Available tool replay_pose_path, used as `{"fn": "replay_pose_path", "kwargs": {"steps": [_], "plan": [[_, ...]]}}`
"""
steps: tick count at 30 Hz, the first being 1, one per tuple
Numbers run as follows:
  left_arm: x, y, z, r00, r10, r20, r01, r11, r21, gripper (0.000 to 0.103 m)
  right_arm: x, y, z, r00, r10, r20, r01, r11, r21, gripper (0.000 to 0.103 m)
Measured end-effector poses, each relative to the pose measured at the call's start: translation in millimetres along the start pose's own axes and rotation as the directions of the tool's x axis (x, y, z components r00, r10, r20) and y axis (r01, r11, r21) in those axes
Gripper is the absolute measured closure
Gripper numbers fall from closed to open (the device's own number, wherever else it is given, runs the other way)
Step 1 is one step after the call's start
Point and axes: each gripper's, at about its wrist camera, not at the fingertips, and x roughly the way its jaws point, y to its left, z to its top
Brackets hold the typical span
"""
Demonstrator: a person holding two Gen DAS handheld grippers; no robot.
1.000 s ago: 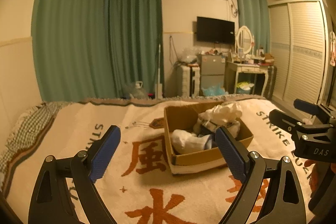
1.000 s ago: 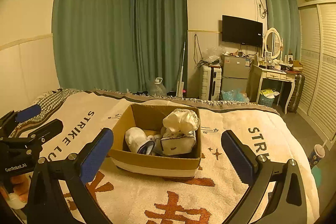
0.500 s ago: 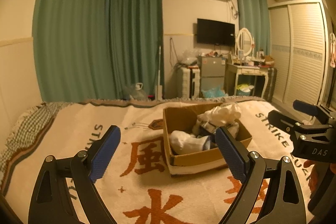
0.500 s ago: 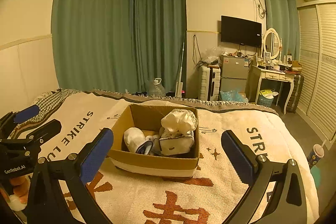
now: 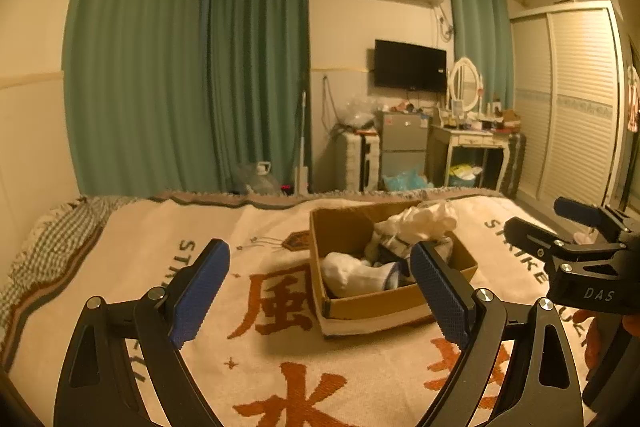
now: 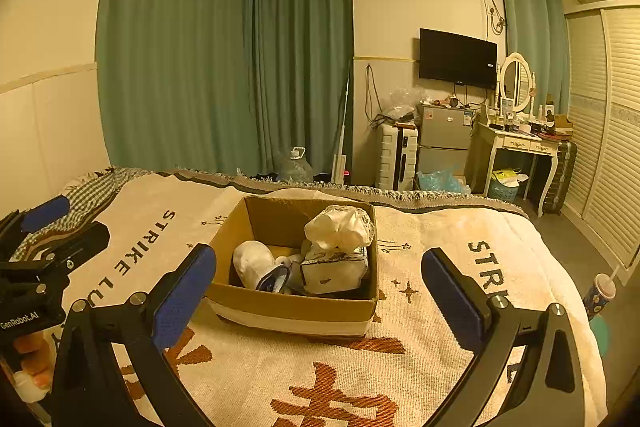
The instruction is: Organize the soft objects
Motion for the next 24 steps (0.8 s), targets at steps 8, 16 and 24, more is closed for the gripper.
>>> {"fn": "replay_pose_path", "kwargs": {"steps": [8,16,24], "plan": [[-0.2,0.2,0.0,1.0,0.001,0.0,-0.001,1.0,0.001,0.01,-1.3,-0.5,0.9,1.0,-0.007,0.002,0.007,1.0,-0.003,0.0],[-0.1,1.3,1.2,1.0,0.006,0.0,-0.006,1.0,-0.005,0.01,-0.4,-1.6,0.2,1.0,-0.011,-0.004,0.011,1.0,-0.002,0.0],[0.3,1.1,0.7,1.0,0.013,-0.006,-0.013,1.0,0.002,0.01,-1.4,-2.9,-1.2,1.0,-0.016,0.0,0.016,1.0,-0.001,0.0]]}}
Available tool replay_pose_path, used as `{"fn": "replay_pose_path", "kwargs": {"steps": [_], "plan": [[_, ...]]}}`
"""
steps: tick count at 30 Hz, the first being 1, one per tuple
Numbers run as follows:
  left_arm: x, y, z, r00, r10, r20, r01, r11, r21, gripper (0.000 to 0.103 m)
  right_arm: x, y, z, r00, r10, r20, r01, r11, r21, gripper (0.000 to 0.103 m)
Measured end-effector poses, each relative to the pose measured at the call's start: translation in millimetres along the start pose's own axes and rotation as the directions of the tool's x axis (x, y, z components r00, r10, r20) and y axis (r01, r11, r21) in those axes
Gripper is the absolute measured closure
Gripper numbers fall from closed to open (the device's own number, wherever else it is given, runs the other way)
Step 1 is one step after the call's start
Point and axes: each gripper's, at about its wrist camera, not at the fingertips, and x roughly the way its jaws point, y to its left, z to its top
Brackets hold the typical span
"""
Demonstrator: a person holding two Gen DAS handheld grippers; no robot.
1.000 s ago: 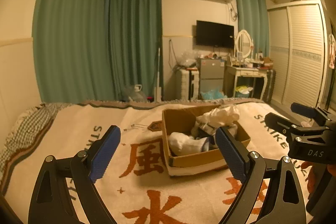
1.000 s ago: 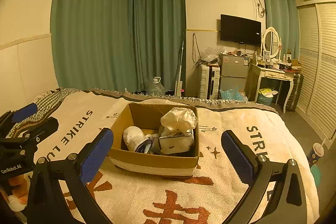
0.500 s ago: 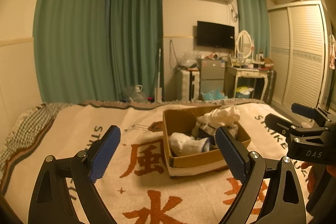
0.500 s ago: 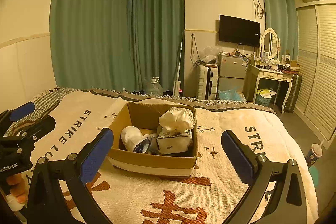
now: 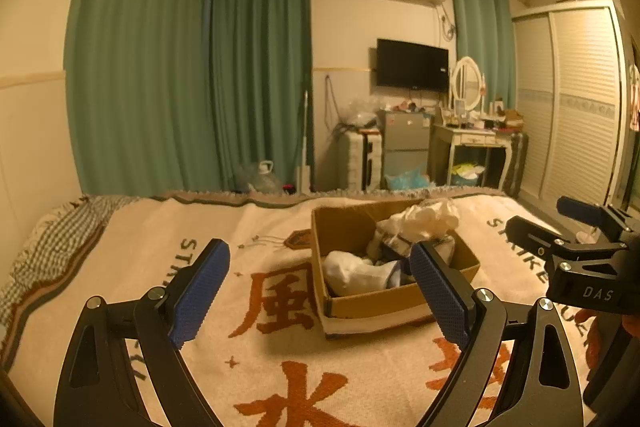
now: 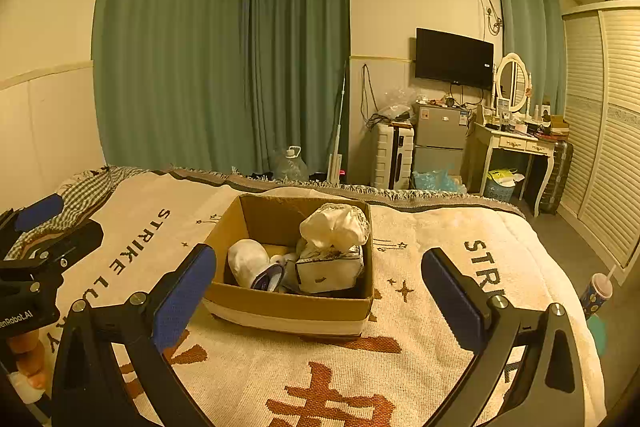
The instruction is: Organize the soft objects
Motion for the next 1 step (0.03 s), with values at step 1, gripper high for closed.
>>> {"fn": "replay_pose_path", "kwargs": {"steps": [1], "plan": [[0.4,-0.5,-0.3,1.0,0.002,-0.002,-0.002,1.0,0.001,0.01,0.2,-0.4,-0.2,1.0,0.001,-0.002,-0.001,1.0,0.0,0.0]]}}
